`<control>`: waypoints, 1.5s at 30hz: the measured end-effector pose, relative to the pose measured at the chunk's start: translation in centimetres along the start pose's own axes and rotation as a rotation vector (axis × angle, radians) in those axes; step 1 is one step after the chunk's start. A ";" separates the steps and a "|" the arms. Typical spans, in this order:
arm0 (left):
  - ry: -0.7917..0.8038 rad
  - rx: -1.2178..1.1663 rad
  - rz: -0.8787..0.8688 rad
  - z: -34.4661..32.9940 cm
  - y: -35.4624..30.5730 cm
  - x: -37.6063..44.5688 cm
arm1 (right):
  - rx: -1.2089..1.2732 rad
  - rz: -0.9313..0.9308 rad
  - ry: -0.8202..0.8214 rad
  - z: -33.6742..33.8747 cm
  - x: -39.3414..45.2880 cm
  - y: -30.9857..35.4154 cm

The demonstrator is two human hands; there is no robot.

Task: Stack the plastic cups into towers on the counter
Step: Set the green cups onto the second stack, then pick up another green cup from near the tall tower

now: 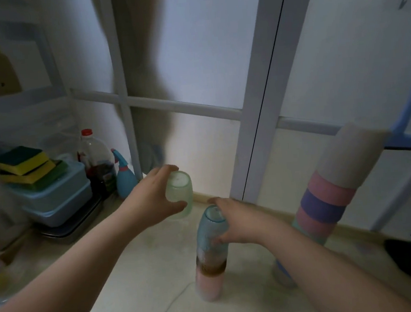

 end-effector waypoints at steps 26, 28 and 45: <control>0.097 0.111 -0.386 -7.8 -10.0 -0.8 | 0.052 -0.130 -0.094 0.2 -5.4 -6.4; 0.148 0.120 -0.487 -9.8 -11.9 -1.6 | 0.051 -0.169 -0.093 -0.2 -6.0 -7.6; 0.526 0.181 -0.272 -28.9 -6.5 -3.5 | 0.113 -0.650 0.027 -12.1 -16.3 -27.3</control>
Point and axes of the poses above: each hand's wrist, its own x-axis towards the middle knuckle, its own z-axis out of the back of the hand, y = z × x, the point moved 10 cm from there along x, towards the middle knuckle, and after that the axes turned 13 degrees about -x, right-handed, at the moved point
